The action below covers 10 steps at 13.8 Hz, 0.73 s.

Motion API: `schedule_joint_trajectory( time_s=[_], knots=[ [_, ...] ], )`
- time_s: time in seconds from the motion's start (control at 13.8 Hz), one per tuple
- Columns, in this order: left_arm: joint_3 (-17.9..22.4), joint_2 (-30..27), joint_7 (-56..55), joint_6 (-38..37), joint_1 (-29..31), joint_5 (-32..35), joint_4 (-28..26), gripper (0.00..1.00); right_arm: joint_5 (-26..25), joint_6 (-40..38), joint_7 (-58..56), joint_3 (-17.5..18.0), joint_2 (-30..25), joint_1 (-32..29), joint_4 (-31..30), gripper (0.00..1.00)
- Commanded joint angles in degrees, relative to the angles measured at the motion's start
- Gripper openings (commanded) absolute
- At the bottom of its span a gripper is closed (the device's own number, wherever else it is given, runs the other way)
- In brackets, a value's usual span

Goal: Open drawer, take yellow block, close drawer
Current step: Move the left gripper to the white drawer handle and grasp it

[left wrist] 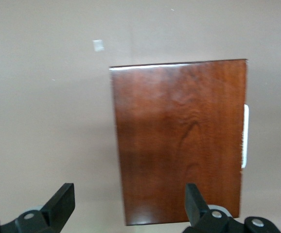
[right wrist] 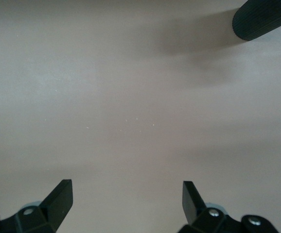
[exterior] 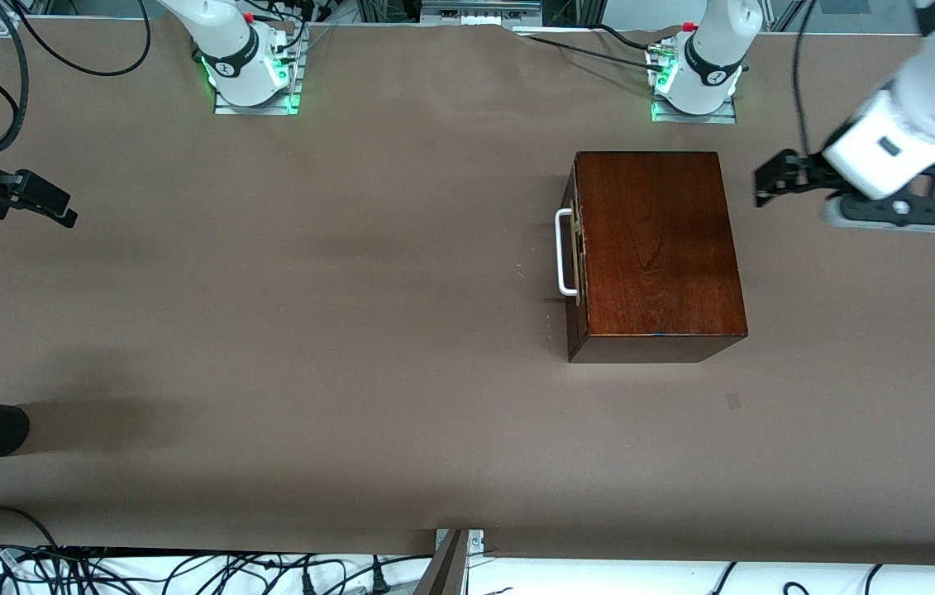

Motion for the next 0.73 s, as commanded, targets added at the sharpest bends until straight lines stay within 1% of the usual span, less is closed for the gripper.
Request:
schedule_joint_trajectory(
  time_s=[0.0, 0.22, 0.29, 0.44, 0.51, 0.65],
  knots=[
    [-6.6, 2.2, -8.6, 0.5, -0.3, 3.2, 0.5, 1.0, -0.3, -0.4, 0.4, 0.4, 0.7, -0.6, 1.4, 1.0],
    [-14.4, 5.2, -17.9, 0.9, -0.8, 4.7, 0.6, 1.0, -0.3, -0.4, 0.2, 0.4, 0.7, -0.7, 1.4, 1.0],
    [-16.1, 6.5, -21.0, 1.0, -1.7, 5.5, 0.6, 1.0, -0.3, -0.5, 0.3, 0.4, 0.7, -0.6, 1.4, 1.0],
    [-16.6, 9.2, -26.1, 1.1, -8.9, 10.4, 0.6, 1.0, -0.3, -0.4, 0.2, 0.4, 0.7, -0.7, 1.4, 1.0],
    [-16.6, 10.9, -29.6, 2.3, -11.4, 11.3, 0.6, 1.0, -0.3, -0.4, 0.3, 0.4, 0.7, -0.7, 1.4, 1.0],
    [-16.5, 13.1, -36.3, 7.6, -15.5, 11.5, -0.3, 1.0, -0.3, -0.4, 0.4, 0.4, 0.7, -0.7, 1.4, 1.0]
  ],
)
